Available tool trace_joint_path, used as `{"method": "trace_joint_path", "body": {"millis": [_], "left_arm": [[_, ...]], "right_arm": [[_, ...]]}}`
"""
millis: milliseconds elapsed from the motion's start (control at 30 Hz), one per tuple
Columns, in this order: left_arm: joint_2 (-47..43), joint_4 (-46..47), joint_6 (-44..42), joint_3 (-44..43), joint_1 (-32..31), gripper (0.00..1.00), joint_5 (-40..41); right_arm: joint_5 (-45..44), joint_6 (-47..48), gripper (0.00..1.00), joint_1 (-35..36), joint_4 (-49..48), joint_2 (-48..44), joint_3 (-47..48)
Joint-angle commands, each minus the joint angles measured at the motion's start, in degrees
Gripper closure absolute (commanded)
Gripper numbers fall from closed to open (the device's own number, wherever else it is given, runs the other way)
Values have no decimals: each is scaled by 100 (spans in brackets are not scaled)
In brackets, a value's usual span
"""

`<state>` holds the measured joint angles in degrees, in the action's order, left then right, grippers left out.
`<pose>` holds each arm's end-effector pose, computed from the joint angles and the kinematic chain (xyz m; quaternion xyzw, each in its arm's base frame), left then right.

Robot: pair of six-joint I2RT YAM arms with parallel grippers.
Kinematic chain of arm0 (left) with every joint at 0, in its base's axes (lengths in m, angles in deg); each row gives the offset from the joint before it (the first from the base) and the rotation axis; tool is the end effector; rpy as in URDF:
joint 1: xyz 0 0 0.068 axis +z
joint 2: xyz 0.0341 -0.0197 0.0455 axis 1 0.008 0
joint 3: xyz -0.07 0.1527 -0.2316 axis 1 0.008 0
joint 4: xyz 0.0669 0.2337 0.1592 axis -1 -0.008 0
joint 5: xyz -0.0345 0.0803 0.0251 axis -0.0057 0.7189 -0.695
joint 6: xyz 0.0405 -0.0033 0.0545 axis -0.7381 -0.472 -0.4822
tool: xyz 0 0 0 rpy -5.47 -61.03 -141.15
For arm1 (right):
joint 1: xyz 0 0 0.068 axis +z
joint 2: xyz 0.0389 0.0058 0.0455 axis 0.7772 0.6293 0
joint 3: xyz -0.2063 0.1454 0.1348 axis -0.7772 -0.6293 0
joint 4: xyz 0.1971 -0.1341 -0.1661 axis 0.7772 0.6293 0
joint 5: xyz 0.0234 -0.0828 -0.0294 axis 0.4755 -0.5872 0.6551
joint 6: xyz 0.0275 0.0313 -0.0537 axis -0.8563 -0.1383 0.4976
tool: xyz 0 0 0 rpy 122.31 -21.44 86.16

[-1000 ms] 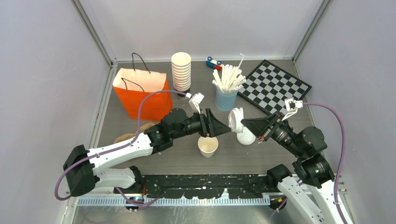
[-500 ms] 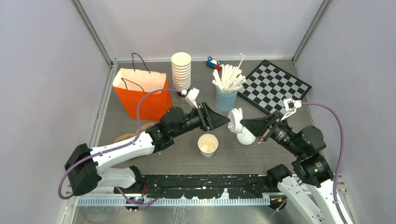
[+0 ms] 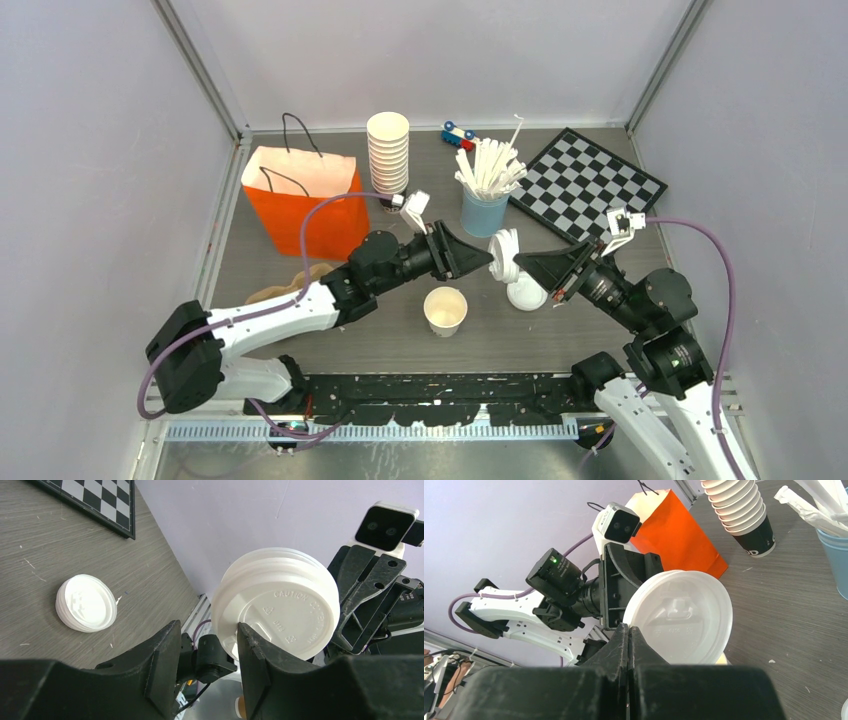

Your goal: Pack the takeout coffee

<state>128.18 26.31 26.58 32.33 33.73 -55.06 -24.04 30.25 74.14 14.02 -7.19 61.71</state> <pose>0.1819 -0.2799 0.3045 0.0118 0.7080 -0.6236 0.3311 0.1035 0.0690 0.3825 -0.0397 0.6727 0.5192 0.5256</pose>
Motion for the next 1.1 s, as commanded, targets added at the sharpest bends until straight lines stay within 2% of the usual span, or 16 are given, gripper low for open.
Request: {"method": "trace_joint_path", "body": {"millis": [0, 233, 367, 567, 800, 1067], "left_arm": [[118, 807, -89, 53, 53, 53, -106], [209, 1327, 32, 207, 61, 53, -199], [297, 1670, 161, 300, 66, 59, -278], [369, 2094, 288, 422, 70, 75, -315], [187, 1833, 160, 480, 129, 79, -212], [-206, 643, -189, 350, 282, 83, 103]], "right_arm": [[114, -51, 100, -9, -326, 55, 2], [100, -144, 100, -4, -414, 18, -86], [98, -174, 100, -3, -461, 20, -120], [88, -203, 100, -6, -495, 19, -192], [-52, -180, 100, -8, -235, 53, -242], [-944, 84, 99, -3, 909, 239, -82]]}}
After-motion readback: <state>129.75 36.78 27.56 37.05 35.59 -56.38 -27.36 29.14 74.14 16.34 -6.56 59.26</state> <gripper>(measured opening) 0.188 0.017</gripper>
